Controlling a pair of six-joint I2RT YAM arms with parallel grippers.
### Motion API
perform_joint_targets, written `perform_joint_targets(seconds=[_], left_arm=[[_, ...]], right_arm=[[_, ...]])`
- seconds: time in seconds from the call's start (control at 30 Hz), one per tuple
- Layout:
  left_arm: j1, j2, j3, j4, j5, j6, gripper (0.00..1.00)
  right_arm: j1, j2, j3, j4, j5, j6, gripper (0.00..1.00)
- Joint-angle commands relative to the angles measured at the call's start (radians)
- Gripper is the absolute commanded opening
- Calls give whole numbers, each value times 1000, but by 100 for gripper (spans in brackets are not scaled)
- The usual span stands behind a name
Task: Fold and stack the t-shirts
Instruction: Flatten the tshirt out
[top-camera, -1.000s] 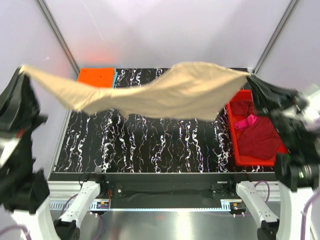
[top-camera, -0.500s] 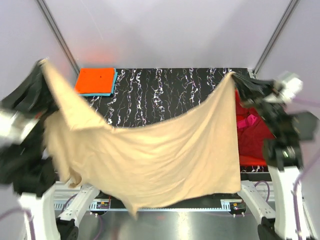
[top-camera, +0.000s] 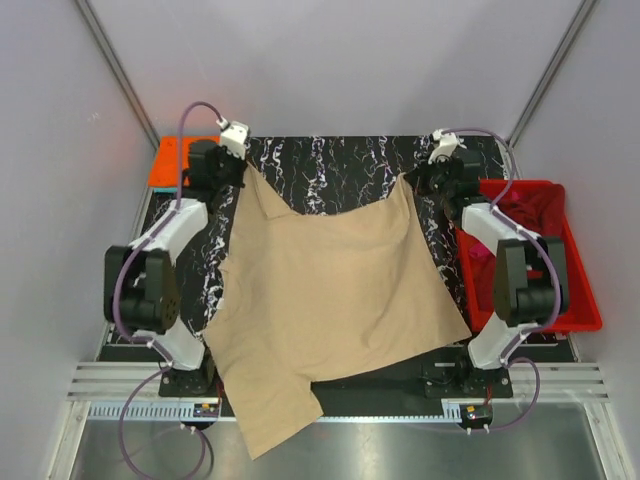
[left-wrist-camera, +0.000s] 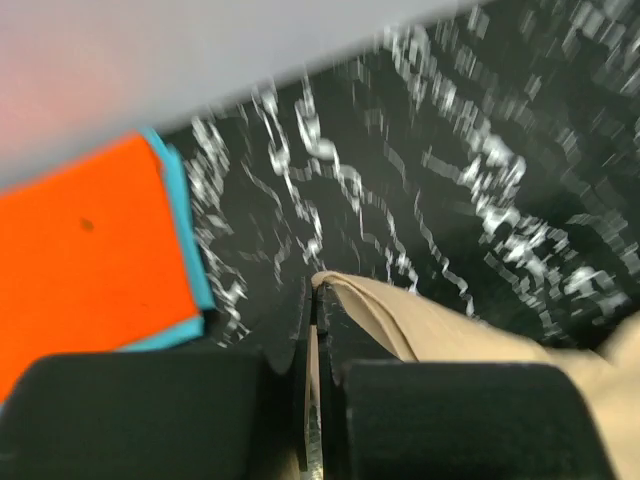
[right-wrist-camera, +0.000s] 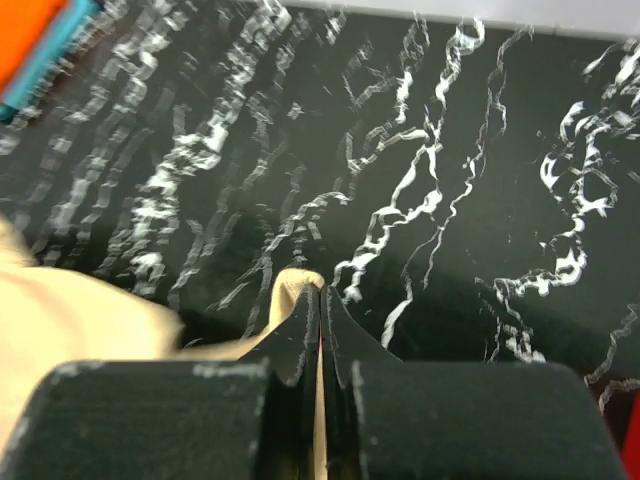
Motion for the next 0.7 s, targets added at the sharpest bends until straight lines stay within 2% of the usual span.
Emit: perform_joint_targets(seconds=[0.0,0.13,0.37,0.47,0.67], left_arm=[[-1,145,138,120,-8,-23,0],[-2,339,304,6,-2,-50,0],[-2,423,424,-100,-54,-58,0],[-2,422,439,-113,-100,-67,0],[1,357,433,-147,-215,-104,0]], right_arm=[[-3,158,182,23,45,-46,0],[-5,321,386,-148,54,-123,0],[-5,512,708,-474,102,-197,0],[-5,588,844,-627,171,-238,0],[-19,601,854,-645,271,-221,0]])
